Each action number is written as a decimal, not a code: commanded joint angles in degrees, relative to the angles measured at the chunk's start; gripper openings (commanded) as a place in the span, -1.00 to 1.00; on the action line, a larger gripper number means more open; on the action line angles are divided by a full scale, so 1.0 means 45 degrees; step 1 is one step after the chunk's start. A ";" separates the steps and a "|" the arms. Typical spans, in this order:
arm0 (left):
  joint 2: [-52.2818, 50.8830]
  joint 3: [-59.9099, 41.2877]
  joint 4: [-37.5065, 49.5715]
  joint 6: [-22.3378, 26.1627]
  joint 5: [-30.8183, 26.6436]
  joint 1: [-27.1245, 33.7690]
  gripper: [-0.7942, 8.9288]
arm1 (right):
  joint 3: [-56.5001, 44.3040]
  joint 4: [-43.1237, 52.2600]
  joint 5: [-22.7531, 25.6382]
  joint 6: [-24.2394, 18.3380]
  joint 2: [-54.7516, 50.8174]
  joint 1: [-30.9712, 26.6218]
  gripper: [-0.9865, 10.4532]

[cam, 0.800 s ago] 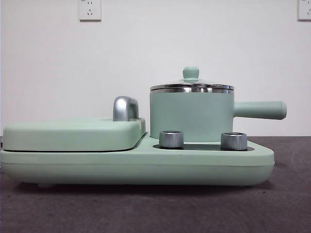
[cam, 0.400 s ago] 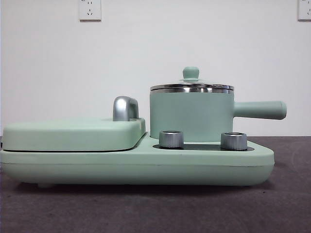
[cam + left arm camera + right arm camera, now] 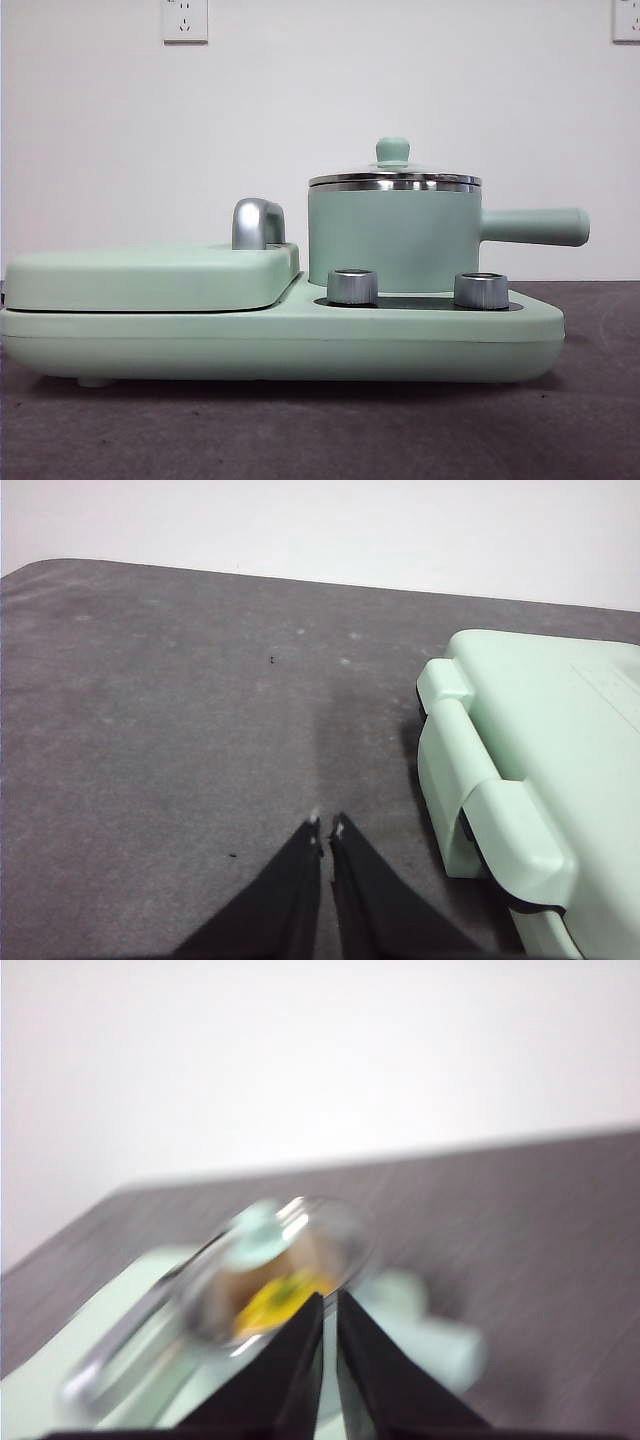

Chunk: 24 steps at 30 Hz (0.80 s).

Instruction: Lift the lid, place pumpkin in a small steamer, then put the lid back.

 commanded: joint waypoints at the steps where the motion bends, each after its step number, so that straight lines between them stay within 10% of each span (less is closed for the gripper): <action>1: -0.0019 -0.0243 -0.0078 0.0131 -0.0034 0.0005 -0.79 | -0.1637 0.2681 0.0092 -0.0767 -0.0461 -0.1098 -0.79; 24: -0.0019 -0.0238 -0.0083 0.0126 -0.0034 0.0005 -0.79 | -0.5207 0.0044 0.0175 -0.3497 -0.3279 -0.4376 -0.79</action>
